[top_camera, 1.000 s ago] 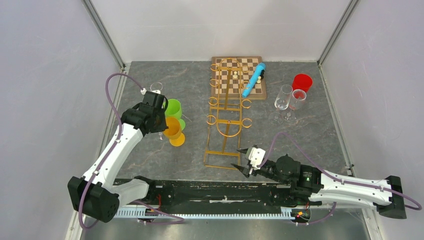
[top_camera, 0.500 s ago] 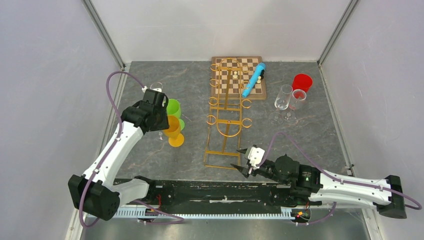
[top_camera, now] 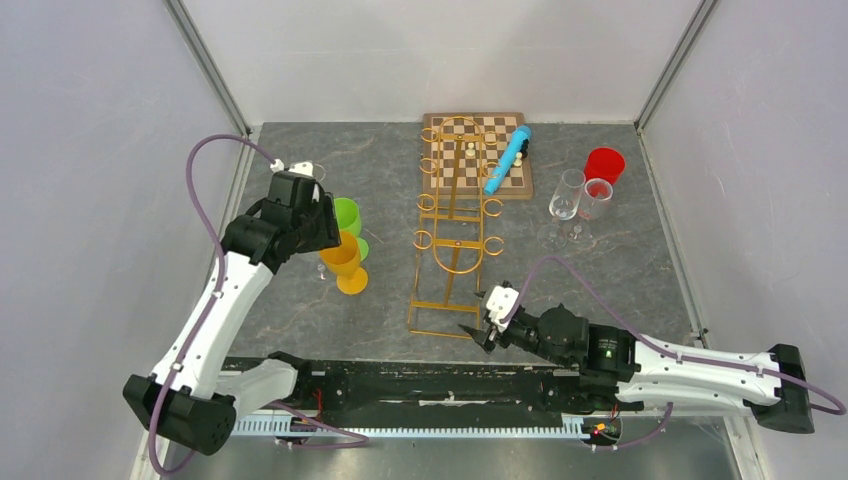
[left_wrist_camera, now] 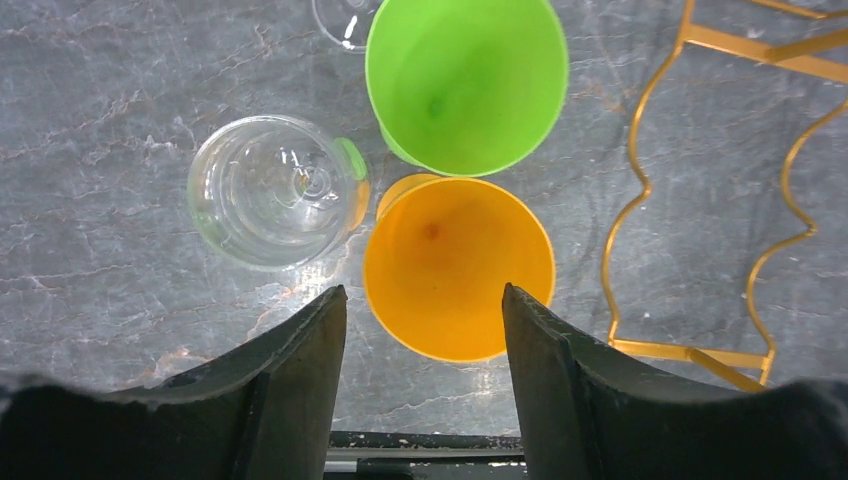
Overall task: Take the wine glass off the wine glass rack
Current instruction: Place the wine glass at the center of the board.
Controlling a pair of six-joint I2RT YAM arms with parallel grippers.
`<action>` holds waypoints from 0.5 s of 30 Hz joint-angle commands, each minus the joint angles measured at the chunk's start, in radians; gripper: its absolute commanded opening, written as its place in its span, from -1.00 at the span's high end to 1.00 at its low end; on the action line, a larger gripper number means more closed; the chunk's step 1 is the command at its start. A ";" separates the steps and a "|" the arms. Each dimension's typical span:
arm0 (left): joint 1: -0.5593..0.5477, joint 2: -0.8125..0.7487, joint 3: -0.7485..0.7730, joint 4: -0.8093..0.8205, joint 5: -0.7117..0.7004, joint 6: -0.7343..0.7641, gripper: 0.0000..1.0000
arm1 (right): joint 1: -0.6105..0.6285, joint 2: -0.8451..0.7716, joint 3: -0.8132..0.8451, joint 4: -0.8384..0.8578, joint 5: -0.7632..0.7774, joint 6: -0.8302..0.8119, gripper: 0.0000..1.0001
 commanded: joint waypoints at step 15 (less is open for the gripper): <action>0.004 -0.183 0.096 0.059 0.344 0.077 -0.50 | 0.002 -0.005 0.182 -0.206 0.107 0.049 -0.96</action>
